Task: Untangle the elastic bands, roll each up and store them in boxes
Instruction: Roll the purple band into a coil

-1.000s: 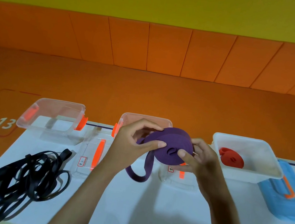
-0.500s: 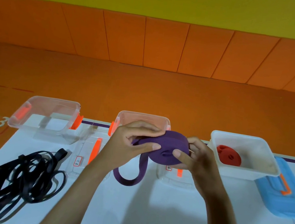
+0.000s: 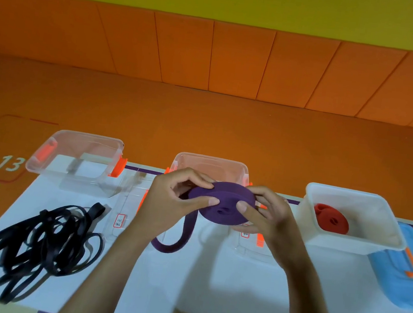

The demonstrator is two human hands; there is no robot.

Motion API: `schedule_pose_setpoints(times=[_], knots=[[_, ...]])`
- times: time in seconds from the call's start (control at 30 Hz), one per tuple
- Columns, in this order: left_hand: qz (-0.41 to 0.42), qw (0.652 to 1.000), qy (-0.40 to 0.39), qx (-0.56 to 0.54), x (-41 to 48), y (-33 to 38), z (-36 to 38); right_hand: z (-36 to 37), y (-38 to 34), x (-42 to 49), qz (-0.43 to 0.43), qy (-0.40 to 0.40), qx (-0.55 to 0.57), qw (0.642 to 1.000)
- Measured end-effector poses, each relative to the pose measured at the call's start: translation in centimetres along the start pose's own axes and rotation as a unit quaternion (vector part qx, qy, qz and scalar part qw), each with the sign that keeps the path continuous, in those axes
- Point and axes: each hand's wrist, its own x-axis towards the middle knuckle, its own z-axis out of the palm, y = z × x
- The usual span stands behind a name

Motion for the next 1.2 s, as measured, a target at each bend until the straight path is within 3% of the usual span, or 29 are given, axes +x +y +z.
schedule_pose_setpoints(times=[0.3,0.47,0.6,0.73,0.9,1.2], knots=[[0.013,0.999,-0.035,-0.013,-1.8,0.7,-2.5,2.1,-0.2,-1.0,-0.033,0.03,0.089,0.995],[-0.022,1.0,-0.017,-0.009,-3.0,1.0,-3.8,1.7,-0.7,-1.7,-0.03,-0.018,-0.072,0.997],[-0.019,0.999,-0.042,0.003,-3.6,1.1,-4.1,3.3,-1.8,-2.6,-0.055,-0.013,-0.064,0.996],[-0.016,0.999,-0.049,0.003,-4.0,1.5,-4.5,4.8,-2.6,-3.7,-0.097,0.023,-0.155,0.983],[0.017,0.999,-0.047,0.011,-5.0,1.9,-4.6,6.5,-2.9,-5.2,-0.131,0.005,-0.212,0.968],[-0.041,0.994,-0.097,-0.016,-7.7,2.8,-6.1,9.6,-2.7,-6.3,-0.123,-0.017,-0.219,0.968]])
